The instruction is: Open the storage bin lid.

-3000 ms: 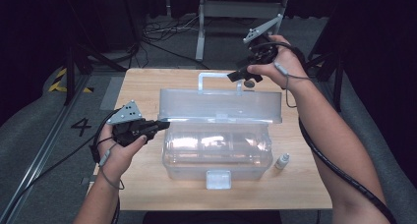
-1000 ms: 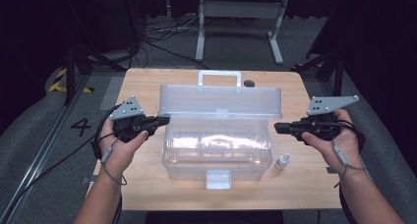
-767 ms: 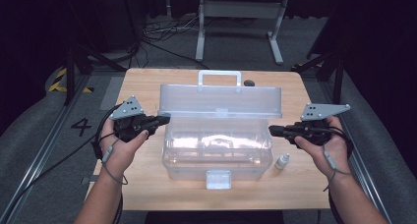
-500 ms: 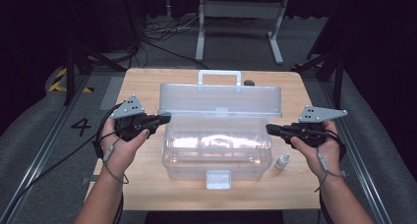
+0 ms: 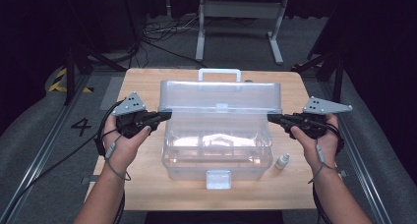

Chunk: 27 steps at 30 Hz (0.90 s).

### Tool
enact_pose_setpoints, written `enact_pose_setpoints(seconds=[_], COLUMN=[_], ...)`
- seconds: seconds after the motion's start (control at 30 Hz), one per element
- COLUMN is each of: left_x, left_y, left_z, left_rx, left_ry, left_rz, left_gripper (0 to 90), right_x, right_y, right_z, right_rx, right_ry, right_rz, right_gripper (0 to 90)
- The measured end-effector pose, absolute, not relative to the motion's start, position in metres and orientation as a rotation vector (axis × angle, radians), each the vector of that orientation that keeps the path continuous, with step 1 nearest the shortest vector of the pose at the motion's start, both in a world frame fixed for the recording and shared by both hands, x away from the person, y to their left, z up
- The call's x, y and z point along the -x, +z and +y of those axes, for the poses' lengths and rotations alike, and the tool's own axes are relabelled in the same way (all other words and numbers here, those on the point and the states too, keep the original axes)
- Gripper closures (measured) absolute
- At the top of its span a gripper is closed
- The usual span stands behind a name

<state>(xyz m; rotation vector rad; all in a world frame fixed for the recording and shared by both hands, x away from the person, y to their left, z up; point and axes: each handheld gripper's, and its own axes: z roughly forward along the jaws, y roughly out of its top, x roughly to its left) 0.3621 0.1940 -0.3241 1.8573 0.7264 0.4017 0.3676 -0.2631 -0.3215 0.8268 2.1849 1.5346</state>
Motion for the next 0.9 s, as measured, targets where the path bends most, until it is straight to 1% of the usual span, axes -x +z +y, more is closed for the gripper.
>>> enact_pose_setpoints(seconds=[0.6, 0.9], left_x=[-0.376, -0.383], left_y=[-0.314, -0.310], left_z=[0.194, 0.194], left_rx=[-1.832, -1.823], left_ry=[0.413, 0.427], left_rz=[0.753, 0.763], left_gripper=[89.6, 89.6], right_x=[-0.382, -0.387], right_y=[-0.312, -0.308], right_z=[-0.263, -0.261], right_rx=[-0.863, -0.866], right_ry=[1.561, 1.554], right_rz=[2.141, 2.135], right_gripper=[90.0, 87.4])
